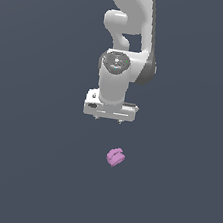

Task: Pick up the object and move it to a goal position.

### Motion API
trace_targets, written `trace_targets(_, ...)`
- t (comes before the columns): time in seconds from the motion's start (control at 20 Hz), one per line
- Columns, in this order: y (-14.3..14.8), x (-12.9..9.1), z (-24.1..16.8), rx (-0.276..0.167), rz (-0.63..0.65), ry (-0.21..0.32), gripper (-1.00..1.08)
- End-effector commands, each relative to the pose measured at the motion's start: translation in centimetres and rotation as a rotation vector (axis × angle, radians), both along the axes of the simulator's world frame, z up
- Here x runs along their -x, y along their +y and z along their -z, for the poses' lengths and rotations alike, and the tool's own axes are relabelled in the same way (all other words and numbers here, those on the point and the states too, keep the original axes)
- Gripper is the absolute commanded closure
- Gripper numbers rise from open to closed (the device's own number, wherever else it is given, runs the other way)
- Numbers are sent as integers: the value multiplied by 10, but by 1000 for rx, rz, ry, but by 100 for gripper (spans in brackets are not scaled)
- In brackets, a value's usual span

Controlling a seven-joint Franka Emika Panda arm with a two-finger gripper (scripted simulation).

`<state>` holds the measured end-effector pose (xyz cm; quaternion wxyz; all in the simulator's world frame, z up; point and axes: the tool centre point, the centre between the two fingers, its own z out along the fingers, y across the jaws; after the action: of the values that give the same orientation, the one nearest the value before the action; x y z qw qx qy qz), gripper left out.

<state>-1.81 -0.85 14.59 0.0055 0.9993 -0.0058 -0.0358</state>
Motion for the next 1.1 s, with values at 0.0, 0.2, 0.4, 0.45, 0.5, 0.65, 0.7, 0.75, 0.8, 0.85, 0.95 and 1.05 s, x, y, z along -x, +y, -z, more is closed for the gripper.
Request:
trace_targets(0.0, 0, 0, 0, 0, 0, 0, -92)
trace_targets(0.2, 11, -3, -2, -5, -22, -9, -92)
trace_targets(0.4, 31, -10, -7, -15, -64, -27, -92)
trace_targets(0.45, 34, -10, -8, -16, -69, -29, -92)
trace_targets(0.5, 35, -11, -8, -17, -70, -29, -92)
trace_targets(0.65, 33, -10, -7, -16, -66, -28, -92)
trace_targets(0.7, 33, -10, -7, -16, -65, -28, -92)
trace_targets(0.75, 33, -11, -7, -16, -62, -28, -92)
trace_targets(0.8, 33, -11, -7, -16, -58, -28, -92)
trace_targets(0.85, 33, -12, -7, -16, -52, -29, -92)
trace_targets(0.95, 33, -14, -6, -15, -37, -29, -92)
trace_targets(1.05, 34, -16, -5, -15, -16, -30, -92)
